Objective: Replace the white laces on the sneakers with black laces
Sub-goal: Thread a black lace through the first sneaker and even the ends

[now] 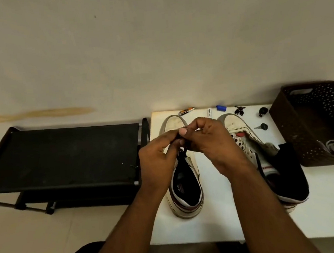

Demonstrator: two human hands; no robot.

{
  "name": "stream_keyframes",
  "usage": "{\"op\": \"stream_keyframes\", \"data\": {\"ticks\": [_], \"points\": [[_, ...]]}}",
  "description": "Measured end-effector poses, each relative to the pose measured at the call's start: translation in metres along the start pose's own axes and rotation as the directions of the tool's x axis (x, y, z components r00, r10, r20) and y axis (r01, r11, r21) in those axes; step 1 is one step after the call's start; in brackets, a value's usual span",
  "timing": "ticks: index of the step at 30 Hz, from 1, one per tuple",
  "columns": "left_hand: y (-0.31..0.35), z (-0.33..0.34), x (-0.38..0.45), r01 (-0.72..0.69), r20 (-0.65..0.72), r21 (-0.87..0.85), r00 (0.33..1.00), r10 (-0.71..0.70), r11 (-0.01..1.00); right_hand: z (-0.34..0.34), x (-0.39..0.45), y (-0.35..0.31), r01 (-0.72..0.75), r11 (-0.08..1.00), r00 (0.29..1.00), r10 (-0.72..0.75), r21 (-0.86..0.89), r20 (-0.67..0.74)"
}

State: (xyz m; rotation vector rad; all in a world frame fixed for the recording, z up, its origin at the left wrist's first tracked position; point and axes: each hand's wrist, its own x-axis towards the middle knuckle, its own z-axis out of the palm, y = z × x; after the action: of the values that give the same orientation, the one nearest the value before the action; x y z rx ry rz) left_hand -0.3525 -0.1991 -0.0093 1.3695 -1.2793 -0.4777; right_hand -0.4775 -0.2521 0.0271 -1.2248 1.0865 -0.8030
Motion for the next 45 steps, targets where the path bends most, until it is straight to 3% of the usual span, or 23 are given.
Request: {"op": "stream_keyframes", "data": {"ticks": [3, 6, 9, 12, 16, 19, 21, 24, 27, 34, 40, 42, 45], "points": [[0.002, 0.006, 0.002, 0.216, -0.069, -0.194, 0.97, -0.233, 0.957, -0.001, 0.002, 0.003, 0.037, 0.999, 0.997, -0.04, -0.033, -0.073], [0.005, 0.008, 0.007, 0.41, -0.007, -0.425, 0.89, -0.456, 0.807, -0.004, 0.008, 0.006, 0.066, 0.998, 0.982, -0.067, -0.012, -0.176], [0.005, 0.006, 0.009, 0.488, 0.021, -0.6, 0.802, -0.597, 0.634, -0.005, 0.01, 0.007, 0.095, 0.965, 0.985, -0.055, 0.246, -0.165], [0.006, 0.003, 0.01, 0.515, 0.069, -0.669, 0.761, -0.645, 0.536, 0.003, 0.008, 0.012, 0.083, 0.846, 0.994, -0.032, 0.526, -0.107], [0.01, 0.001, 0.014, 0.486, 0.08, -0.703, 0.779, -0.621, 0.519, 0.016, 0.007, 0.017, 0.039, 0.586, 0.998, 0.022, 0.809, -0.064], [0.016, 0.0, 0.017, 0.441, 0.051, -0.722, 0.802, -0.594, 0.533, 0.018, 0.008, 0.017, 0.024, 0.405, 0.987, 0.138, 0.914, -0.087], [0.015, -0.001, 0.017, 0.39, 0.038, -0.759, 0.826, -0.563, 0.522, 0.019, 0.007, 0.017, 0.042, 0.349, 0.976, 0.188, 0.936, -0.114], [0.012, -0.001, 0.017, 0.356, 0.074, -0.755, 0.88, -0.469, 0.55, 0.02, 0.008, 0.02, 0.117, 0.492, 0.951, 0.196, 0.863, -0.241], [0.009, 0.002, 0.013, 0.368, 0.025, -0.7, 0.869, -0.494, 0.612, 0.021, 0.007, 0.022, 0.156, 0.576, 0.943, 0.155, 0.802, -0.295], [0.005, 0.005, 0.012, 0.457, -0.021, -0.731, 0.727, -0.687, 0.507, 0.022, 0.001, 0.024, 0.026, 0.616, 0.969, 0.177, 0.788, -0.17], [-0.004, 0.0, 0.015, 0.488, -0.076, -0.714, 0.658, -0.749, 0.502, 0.017, 0.009, 0.03, -0.022, 0.801, 0.977, 0.143, 0.598, -0.156], [-0.004, -0.003, 0.016, 0.512, -0.051, -0.693, 0.667, -0.743, 0.507, 0.016, 0.011, 0.03, -0.001, 0.861, 0.988, 0.081, 0.509, -0.134], [-0.004, -0.01, 0.017, 0.592, 0.09, -0.543, 0.747, -0.659, 0.596, 0.01, 0.014, 0.031, 0.032, 0.936, 0.999, -0.019, 0.35, -0.04]]}}
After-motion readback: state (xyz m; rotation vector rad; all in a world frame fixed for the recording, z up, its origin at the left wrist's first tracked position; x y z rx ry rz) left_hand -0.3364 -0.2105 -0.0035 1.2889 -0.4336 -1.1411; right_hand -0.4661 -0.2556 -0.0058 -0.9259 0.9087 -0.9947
